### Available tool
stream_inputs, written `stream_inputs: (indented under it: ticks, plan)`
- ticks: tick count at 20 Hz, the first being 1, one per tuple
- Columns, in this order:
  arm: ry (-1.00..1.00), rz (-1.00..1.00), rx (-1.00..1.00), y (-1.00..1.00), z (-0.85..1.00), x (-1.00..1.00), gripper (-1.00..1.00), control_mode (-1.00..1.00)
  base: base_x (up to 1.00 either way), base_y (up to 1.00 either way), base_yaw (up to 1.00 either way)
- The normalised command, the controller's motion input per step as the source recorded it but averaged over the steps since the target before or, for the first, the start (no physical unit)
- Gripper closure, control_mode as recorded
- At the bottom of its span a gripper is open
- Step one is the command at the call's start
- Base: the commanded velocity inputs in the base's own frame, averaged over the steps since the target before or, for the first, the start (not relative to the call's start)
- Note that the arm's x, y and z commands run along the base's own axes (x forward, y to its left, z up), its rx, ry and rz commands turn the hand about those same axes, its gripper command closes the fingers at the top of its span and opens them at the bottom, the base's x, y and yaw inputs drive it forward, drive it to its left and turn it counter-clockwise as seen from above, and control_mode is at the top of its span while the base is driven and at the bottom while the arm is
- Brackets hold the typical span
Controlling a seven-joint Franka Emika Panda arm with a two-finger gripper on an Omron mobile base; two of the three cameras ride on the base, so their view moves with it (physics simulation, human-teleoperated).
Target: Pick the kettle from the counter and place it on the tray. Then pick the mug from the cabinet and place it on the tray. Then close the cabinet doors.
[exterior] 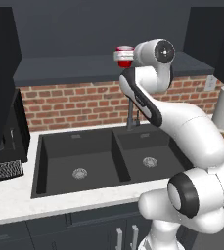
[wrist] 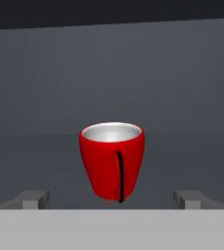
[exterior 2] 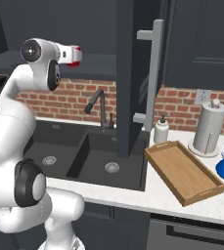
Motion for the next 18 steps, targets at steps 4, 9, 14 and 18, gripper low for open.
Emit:
stream_inputs:
  ticks: [4,9,14,18]
  plan:
    - [0.0,0.07,0.0,0.0,-0.26,0.34,-1.0,-1.0,0.0,0.0,0.0]
    - [0.0,0.06,0.0,-0.01,-0.09,0.2,-1.0,-1.0,0.0,0.0,0.0]
    - [-0.01,0.03,0.0,-0.08,0.0,0.01,-1.0,-1.0,0.0,0.0,0.0]
    - [-0.04,0.05,0.0,-0.01,0.01,0.0,-1.0,-1.0,0.0,0.0,0.0]
